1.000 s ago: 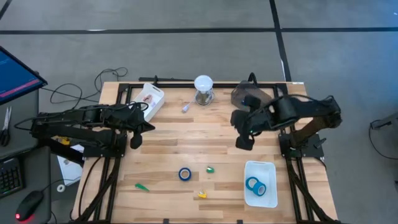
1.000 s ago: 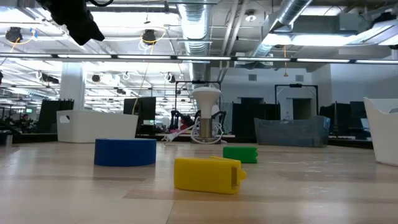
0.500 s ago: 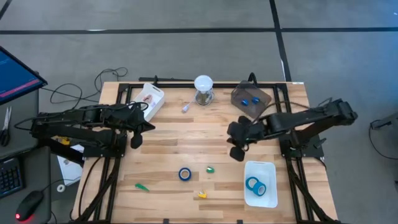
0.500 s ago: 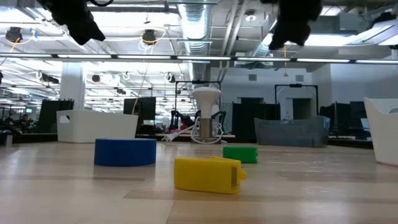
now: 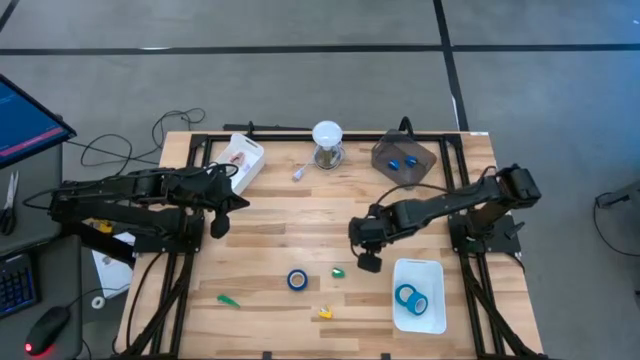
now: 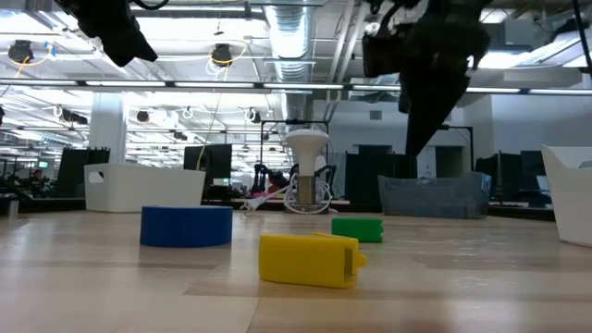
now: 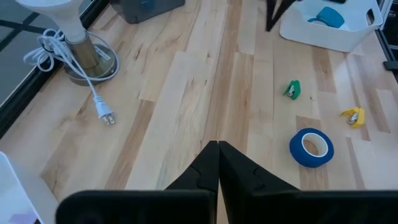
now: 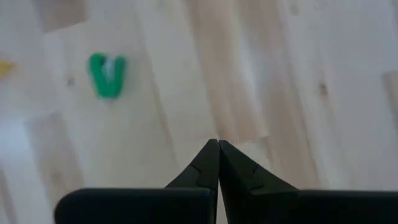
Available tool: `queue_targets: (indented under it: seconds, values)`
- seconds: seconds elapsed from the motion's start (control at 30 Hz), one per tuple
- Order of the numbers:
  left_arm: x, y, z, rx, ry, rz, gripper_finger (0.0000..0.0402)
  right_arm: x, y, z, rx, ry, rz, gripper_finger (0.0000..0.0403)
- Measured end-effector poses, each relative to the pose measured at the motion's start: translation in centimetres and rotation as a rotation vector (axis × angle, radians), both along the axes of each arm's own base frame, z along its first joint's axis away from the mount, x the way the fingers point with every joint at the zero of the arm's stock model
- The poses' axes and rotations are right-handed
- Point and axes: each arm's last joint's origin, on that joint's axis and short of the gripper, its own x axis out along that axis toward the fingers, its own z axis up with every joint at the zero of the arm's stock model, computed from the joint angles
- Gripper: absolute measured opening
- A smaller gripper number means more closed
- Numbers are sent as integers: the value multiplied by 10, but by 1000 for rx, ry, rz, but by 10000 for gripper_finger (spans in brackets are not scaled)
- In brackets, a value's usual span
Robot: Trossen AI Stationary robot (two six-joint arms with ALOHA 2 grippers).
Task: Pick and place Stapler, Stapler remover, tape
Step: Put the right green stapler into the black bin
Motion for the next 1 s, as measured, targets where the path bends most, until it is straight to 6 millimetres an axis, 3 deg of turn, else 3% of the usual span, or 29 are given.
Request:
queue_targets:
  seconds: [0.3,0.53,0.73,1.0]
  values:
    - [0,0,0,0,0,0,1,13,-34,-3,-6,-54,-126,3]
    - [0,0,0,0,0,0,1,15,-57,-3,5,-63,-173,37]
    - [0,0,0,0,0,0,1,23,-42,1,199,-141,-6,49]
    - [0,0,0,0,0,0,1,18,7,3,403,-100,139,49]
